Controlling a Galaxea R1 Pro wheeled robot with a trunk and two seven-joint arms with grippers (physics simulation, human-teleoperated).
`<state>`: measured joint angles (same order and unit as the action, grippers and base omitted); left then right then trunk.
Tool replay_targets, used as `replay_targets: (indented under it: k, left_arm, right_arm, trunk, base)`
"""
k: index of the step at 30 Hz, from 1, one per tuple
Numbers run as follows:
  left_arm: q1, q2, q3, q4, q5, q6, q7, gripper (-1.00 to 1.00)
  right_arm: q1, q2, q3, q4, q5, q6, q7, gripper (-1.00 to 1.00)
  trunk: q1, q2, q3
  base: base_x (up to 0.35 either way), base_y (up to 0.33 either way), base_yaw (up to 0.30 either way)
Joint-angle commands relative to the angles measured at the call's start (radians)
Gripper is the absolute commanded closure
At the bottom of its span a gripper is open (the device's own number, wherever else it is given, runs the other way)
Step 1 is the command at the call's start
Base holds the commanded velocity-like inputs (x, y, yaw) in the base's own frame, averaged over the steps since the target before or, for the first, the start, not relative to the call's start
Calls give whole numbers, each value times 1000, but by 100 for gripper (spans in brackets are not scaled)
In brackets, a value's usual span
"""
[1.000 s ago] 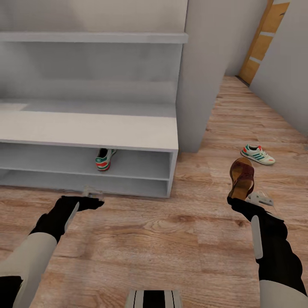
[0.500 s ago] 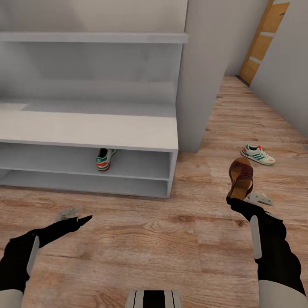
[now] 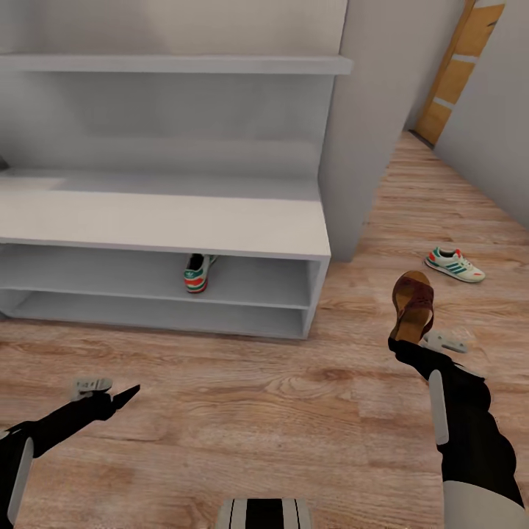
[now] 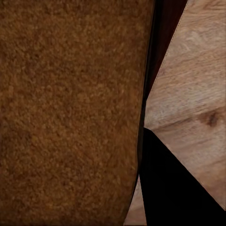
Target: Pick up the two gym shoes and the two sandals from the corridor floor and place them onto the hallstand (shoe rack) in the corridor, making sure they are on the rack and not on the floor. Arrange them so the two gym shoes are next to each other and the two sandals are next to each other.
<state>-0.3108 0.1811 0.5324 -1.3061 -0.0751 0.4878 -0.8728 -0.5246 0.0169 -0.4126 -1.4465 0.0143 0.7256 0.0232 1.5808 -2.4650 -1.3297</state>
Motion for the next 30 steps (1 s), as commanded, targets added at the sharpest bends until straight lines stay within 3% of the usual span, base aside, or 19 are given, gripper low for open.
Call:
replay_targets:
  k: [1,30]
  left_arm:
    - [1,0,0,-1,0,0,0,-100]
    - [2,0,0,-5,0,0,0,-100]
  right_arm:
    - [0,0,0,0,-4,0,-2,100]
    - [0,0,0,0,-4,0,-2,100]
  trunk:
    - [0,0,0]
    - [0,0,0]
  base:
    - [-77,316,0]
    - [-176,280,0]
